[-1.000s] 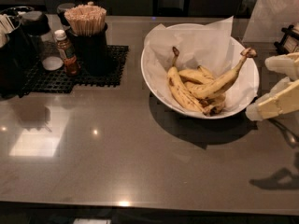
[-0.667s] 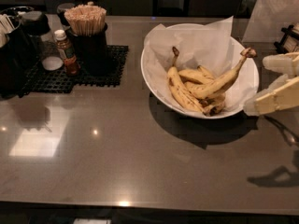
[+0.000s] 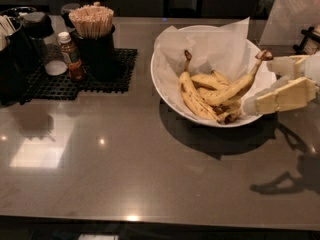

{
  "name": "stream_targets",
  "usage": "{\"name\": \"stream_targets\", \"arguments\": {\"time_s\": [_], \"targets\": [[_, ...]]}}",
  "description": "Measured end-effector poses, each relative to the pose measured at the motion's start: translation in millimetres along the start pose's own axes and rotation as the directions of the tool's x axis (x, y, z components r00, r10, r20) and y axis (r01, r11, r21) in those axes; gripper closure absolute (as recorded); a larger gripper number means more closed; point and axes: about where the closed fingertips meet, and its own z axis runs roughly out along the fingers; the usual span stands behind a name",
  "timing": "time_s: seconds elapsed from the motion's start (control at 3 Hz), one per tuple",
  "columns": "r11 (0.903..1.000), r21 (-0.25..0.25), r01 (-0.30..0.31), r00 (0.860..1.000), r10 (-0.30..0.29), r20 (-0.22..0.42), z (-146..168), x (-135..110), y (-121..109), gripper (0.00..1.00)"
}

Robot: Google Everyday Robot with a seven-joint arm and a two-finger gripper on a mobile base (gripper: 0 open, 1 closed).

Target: Pick banana from white bowl

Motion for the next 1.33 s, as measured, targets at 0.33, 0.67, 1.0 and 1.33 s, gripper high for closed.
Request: {"name": "stream_targets", "arguments": {"time_s": [0.33,0.67,1.0,1.33], "targets": [[0.9989,-0.044,-0.015,1.0,0.016,0.013,18,-1,9,0.0],[0.9959,-0.086,-0.028,0.999,0.029,0.015,34,0,19,0.0],[0.9924,-0.118,-0.035,0.999,0.037,0.015,46,1,27,0.0],[0.9915,-0.125,-0.036,0.999,0.038,0.014,48,1,30,0.0]]}}
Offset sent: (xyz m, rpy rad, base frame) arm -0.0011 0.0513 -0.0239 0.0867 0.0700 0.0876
